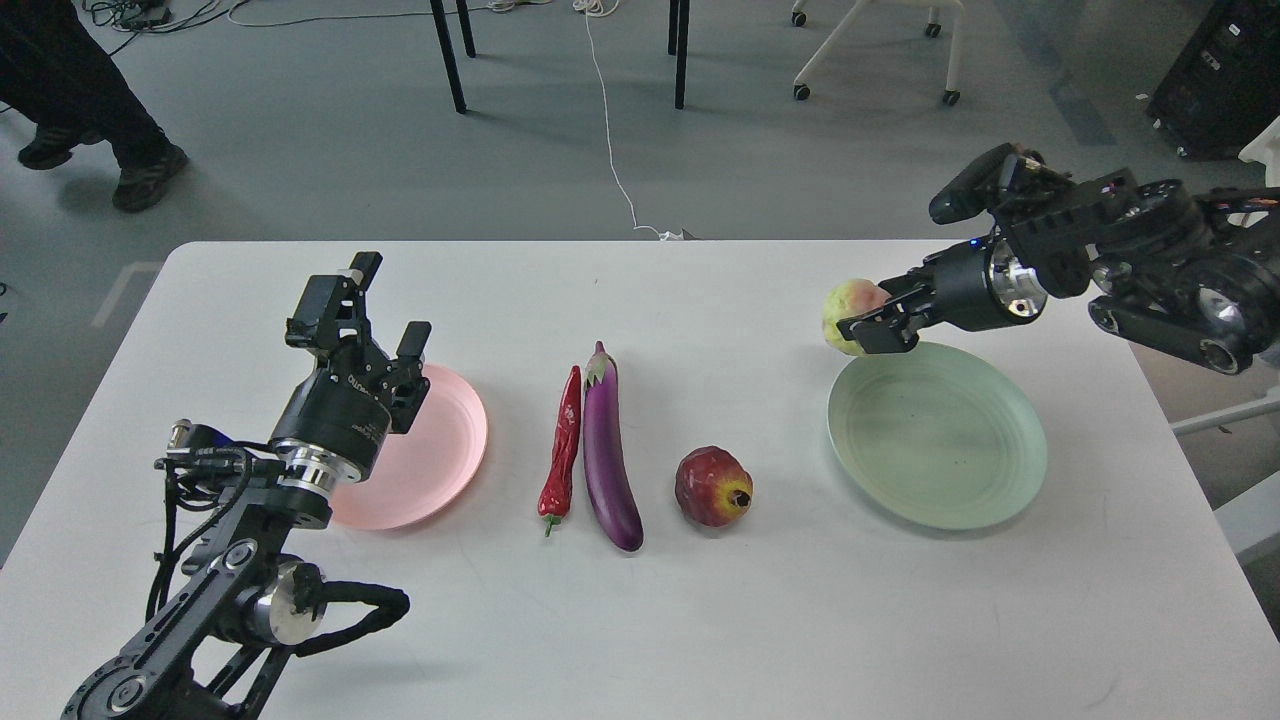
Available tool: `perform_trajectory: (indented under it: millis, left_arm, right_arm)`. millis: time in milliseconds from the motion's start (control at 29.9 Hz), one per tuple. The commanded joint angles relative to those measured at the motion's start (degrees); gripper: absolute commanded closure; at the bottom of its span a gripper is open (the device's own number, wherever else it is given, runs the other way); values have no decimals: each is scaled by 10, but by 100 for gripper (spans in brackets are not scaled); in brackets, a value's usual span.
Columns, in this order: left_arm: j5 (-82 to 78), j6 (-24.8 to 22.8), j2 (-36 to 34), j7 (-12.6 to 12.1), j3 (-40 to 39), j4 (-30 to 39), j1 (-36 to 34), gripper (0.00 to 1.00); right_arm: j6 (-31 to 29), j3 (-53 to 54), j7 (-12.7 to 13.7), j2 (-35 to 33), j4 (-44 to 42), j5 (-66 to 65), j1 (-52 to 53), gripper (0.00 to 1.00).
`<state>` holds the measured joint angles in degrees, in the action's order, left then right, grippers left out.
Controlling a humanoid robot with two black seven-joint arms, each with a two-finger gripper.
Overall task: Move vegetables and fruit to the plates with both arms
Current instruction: 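Carry the peach with the right gripper onto the green plate, then open the right gripper and lift it off the peach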
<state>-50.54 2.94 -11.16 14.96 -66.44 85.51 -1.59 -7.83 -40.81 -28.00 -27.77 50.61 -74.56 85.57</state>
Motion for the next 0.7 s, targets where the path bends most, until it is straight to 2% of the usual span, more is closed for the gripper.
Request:
perform_trajectory:
  millis: [0, 234, 367, 434, 534, 668]
  left_arm:
    - [0, 0, 0, 0, 1, 0, 0, 1]
    - [0, 0, 0, 0, 2, 7, 0, 1]
    - [0, 0, -1, 0, 2, 8, -1, 1]
    - [0, 0, 0, 0, 2, 9, -1, 1]
    - [0, 0, 0, 0, 2, 9, 0, 1]
    - [0, 0, -1, 0, 2, 9, 0, 1]
  right_arm:
    - [2, -1, 0, -41, -1, -15, -30, 57]
    - [26, 0, 0, -36, -49, -16, -90, 56]
    - [28, 0, 0, -26, -64, -15, -109, 50]
    - [28, 1, 0, -25, -64, -15, -110, 38]
    - [29, 3, 0, -27, -61, -15, -110, 7]
    - [29, 4, 0, -35, -37, -14, -96, 5]
